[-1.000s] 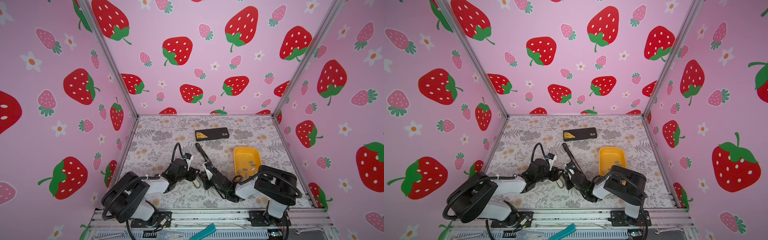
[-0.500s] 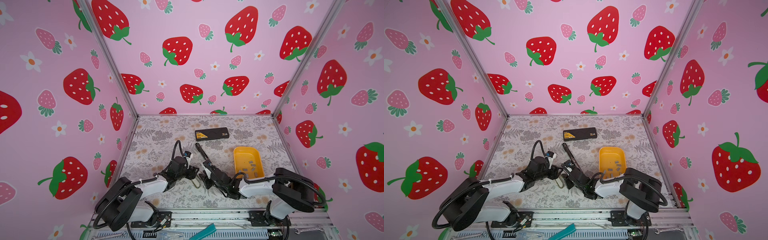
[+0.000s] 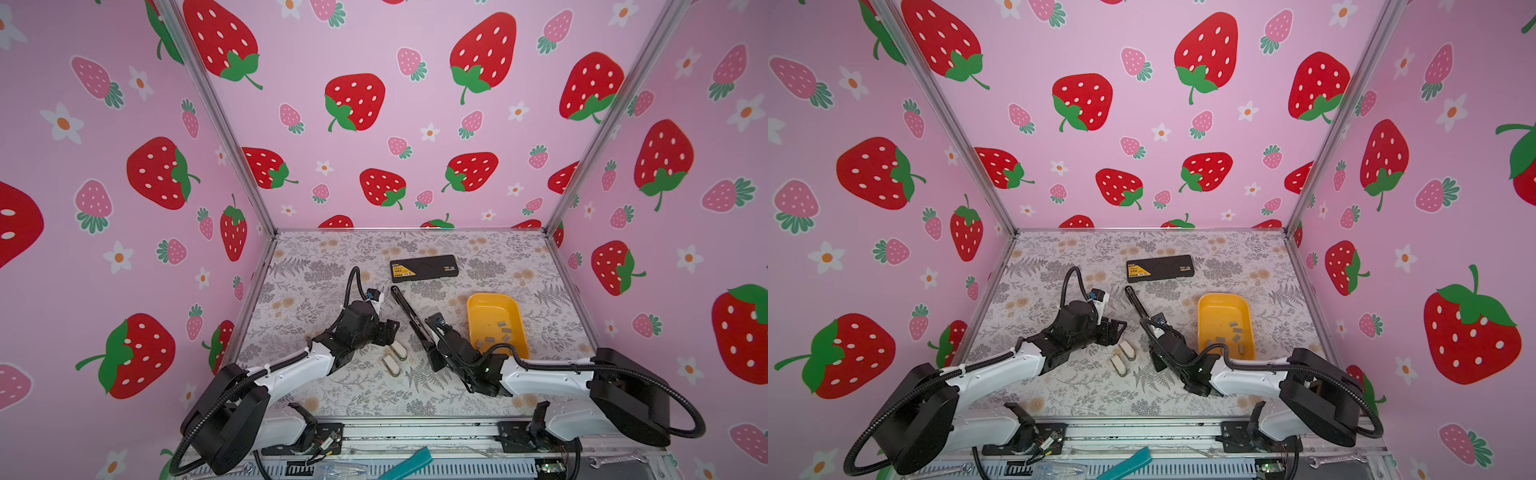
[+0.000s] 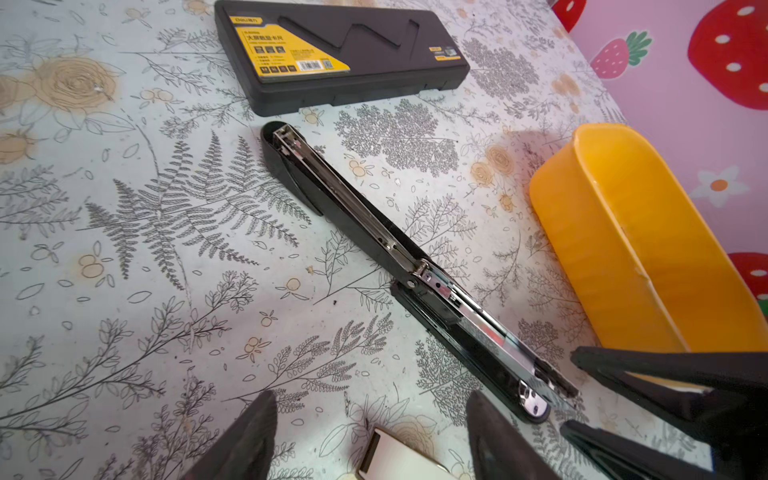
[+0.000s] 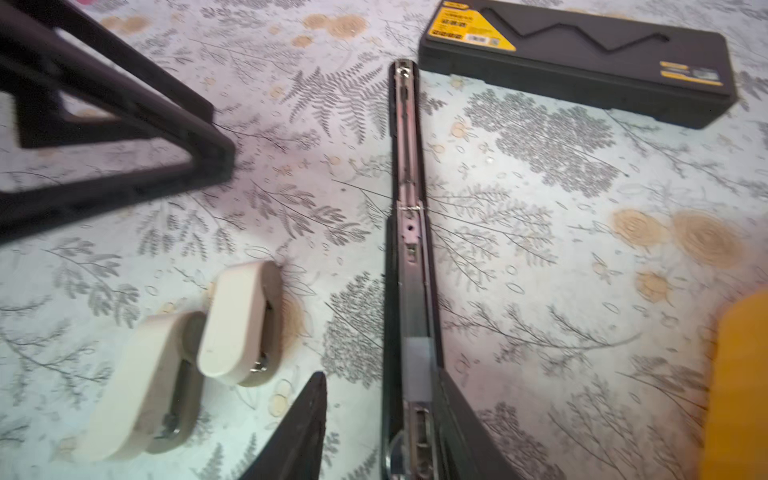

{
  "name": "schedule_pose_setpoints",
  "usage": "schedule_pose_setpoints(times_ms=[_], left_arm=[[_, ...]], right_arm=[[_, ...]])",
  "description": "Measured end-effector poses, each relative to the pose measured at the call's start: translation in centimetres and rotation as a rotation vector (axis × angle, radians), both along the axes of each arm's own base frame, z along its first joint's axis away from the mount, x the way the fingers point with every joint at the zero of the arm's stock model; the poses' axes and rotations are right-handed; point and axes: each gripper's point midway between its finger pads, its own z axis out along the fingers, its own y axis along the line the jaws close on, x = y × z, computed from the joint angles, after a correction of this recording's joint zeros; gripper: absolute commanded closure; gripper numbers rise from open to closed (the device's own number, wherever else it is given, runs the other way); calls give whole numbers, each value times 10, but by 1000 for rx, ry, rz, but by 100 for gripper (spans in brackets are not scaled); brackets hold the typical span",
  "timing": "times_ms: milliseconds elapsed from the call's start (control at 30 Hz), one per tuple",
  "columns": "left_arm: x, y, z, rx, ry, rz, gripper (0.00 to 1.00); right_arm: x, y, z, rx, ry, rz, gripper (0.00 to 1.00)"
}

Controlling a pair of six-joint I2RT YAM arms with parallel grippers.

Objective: Load the staples into the stapler

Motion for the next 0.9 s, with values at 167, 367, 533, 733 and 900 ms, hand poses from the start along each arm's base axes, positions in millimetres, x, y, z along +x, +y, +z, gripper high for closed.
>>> schedule_pose_setpoints(times_ms=[167, 367, 533, 733, 900], left_arm=[[15, 12, 11, 11, 52, 150, 8], [30, 20, 23, 25, 69, 243, 2], [23, 16, 6, 59, 125, 201, 2], [22, 6, 2, 32, 137, 151, 1], [26, 6, 9, 5, 105, 167, 1]], right_arm=[[5, -19, -13, -44, 25, -41, 51], [11, -21, -19, -50, 34, -61, 53], [8, -22, -35, -88, 66, -52, 56], [6, -20, -45, -108, 89, -41, 67], [6, -16, -44, -93, 95, -32, 81]])
